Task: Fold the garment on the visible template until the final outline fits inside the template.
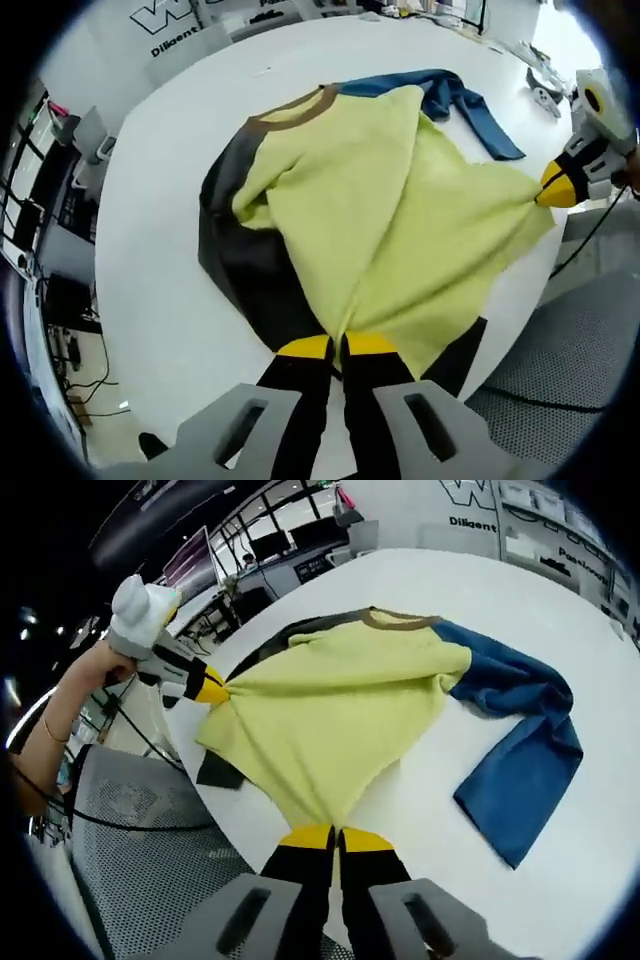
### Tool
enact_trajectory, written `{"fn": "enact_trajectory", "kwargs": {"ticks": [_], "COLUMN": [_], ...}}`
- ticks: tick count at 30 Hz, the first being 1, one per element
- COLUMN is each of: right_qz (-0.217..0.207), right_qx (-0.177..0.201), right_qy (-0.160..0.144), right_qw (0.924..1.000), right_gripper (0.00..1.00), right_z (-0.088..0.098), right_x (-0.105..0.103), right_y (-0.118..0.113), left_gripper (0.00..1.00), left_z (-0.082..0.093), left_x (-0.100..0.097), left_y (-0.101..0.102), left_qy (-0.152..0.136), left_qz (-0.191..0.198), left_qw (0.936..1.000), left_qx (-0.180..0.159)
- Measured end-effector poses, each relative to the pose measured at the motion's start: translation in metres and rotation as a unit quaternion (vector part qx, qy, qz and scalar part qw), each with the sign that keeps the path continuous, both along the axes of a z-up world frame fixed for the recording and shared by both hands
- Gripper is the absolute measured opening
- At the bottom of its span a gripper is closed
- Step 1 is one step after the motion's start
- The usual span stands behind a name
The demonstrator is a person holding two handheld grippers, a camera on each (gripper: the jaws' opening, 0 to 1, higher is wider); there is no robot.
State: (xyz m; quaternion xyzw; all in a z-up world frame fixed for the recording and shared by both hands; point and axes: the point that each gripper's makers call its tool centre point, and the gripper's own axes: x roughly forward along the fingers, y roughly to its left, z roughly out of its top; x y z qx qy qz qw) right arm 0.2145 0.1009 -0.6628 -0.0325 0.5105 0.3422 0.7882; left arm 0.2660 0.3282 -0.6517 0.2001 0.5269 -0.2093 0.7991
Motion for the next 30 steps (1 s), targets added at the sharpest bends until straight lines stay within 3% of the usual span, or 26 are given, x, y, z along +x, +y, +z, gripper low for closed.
{"fn": "enact_trajectory", "kwargs": {"ticks": [2, 6, 11, 15, 19, 23, 30], "right_qz": [0.013, 0.016, 0.002, -0.019, -0.055, -0.086, -0.122], "right_qx": [-0.02, -0.05, -0.031, 0.013, 0.05, 0.084, 0.089], "right_qy": [0.007, -0.006, -0.009, -0.012, -0.026, -0.019, -0.019], "right_qw": [0.9997, 0.9986, 0.9995, 0.9997, 0.9969, 0.9925, 0.9884], "right_gripper": [0.0, 0.0, 0.0, 0.0, 0.0, 0.0, 0.0], "right_z": [-0.009, -0.013, -0.009, 0.005, 0.02, 0.033, 0.037], "right_x": [-0.005, -0.002, 0.003, 0.011, 0.029, 0.043, 0.059], "right_y": [-0.003, -0.012, -0.012, -0.006, -0.009, -0.014, -0.027], "left_gripper": [0.07, 0.07, 0.09, 0.12, 0.21, 0.3, 0.38], "left_z": [-0.001, -0.001, -0.002, 0.0, 0.001, 0.003, -0.002], "left_x": [-0.002, -0.005, -0.005, -0.005, -0.003, 0.0, 0.003], "left_y": [-0.004, -0.008, -0.007, -0.006, -0.006, -0.013, -0.011], "left_qy": [0.004, 0.007, 0.0, -0.018, -0.033, -0.047, -0.046], "left_qz": [-0.005, -0.009, -0.015, -0.019, -0.015, -0.013, -0.002], "left_qw": [1.0, 0.9999, 0.9999, 0.9996, 0.9991, 0.998, 0.9981], "left_qx": [-0.001, -0.01, -0.008, -0.01, -0.021, -0.041, -0.04]}}
